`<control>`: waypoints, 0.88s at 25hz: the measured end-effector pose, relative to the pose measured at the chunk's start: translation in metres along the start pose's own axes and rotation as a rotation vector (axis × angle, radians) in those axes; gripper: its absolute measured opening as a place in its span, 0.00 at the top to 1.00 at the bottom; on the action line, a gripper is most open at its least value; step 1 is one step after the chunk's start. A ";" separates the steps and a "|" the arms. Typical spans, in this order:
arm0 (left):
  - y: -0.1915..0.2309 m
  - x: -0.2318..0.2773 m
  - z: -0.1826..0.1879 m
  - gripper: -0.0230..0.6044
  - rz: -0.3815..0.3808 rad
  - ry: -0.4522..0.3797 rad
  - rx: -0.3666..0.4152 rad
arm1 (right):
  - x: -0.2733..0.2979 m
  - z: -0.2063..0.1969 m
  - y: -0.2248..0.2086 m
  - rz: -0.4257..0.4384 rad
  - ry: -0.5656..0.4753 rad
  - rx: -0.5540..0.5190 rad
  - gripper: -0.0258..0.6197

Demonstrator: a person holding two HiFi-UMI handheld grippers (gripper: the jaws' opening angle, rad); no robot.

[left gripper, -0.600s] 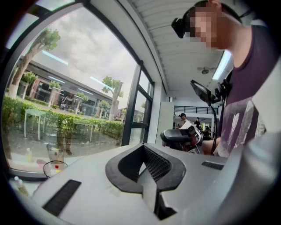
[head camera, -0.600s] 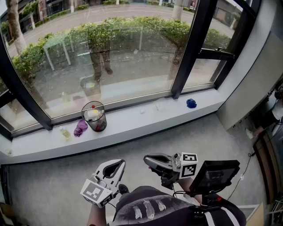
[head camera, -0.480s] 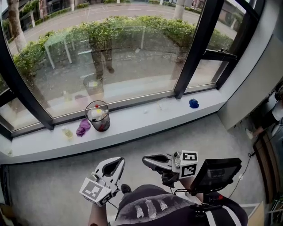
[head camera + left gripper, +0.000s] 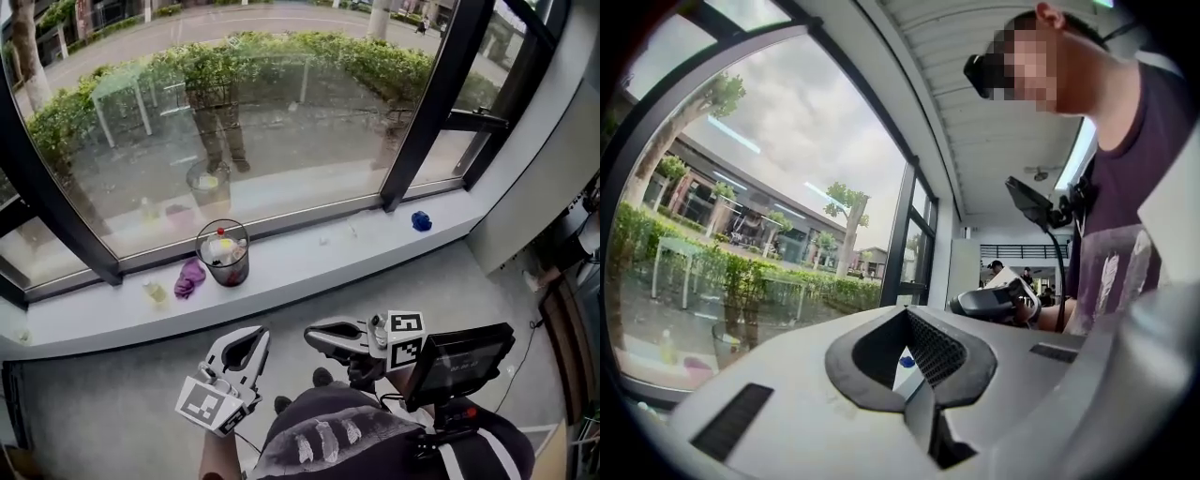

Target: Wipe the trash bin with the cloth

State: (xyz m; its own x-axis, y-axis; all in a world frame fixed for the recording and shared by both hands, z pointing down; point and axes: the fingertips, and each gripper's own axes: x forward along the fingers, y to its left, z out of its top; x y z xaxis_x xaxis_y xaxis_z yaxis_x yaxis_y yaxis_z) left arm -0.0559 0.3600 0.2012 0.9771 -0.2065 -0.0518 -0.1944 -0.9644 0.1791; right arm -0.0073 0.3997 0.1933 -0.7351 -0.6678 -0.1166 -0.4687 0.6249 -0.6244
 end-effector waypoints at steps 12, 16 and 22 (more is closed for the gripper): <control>0.065 0.047 -0.009 0.97 0.068 0.107 0.015 | 0.016 0.037 -0.089 -0.020 0.000 0.041 0.96; 0.085 0.087 -0.003 0.97 0.101 0.146 0.022 | 0.013 0.056 -0.128 -0.008 0.029 0.037 0.96; 0.125 0.136 -0.001 0.97 0.167 0.187 0.031 | 0.003 0.084 -0.185 -0.006 0.085 0.024 0.96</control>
State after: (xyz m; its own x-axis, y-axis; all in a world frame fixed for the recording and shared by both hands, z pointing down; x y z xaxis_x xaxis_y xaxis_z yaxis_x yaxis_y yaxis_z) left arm 0.0530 0.2120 0.2176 0.9295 -0.3324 0.1596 -0.3546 -0.9246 0.1392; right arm 0.1185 0.2483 0.2433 -0.7721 -0.6337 -0.0473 -0.4617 0.6106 -0.6434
